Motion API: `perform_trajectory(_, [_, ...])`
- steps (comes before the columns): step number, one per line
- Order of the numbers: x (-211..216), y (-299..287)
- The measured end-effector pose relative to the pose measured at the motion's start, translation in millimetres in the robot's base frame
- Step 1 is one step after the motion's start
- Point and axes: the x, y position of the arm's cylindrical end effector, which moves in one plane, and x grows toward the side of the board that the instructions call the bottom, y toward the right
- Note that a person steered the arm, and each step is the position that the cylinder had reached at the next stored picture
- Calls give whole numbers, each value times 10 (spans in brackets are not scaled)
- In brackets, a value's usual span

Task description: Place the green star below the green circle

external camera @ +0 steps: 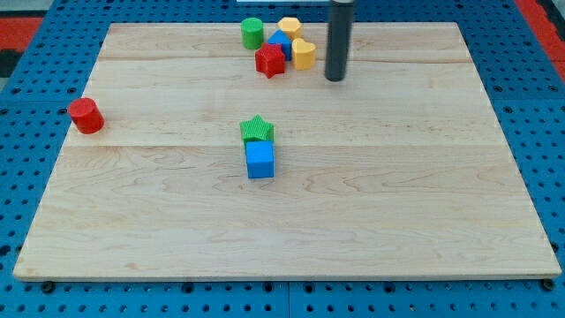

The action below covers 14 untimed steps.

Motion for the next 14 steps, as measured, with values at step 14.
perform_trajectory(14, [181,-1166])
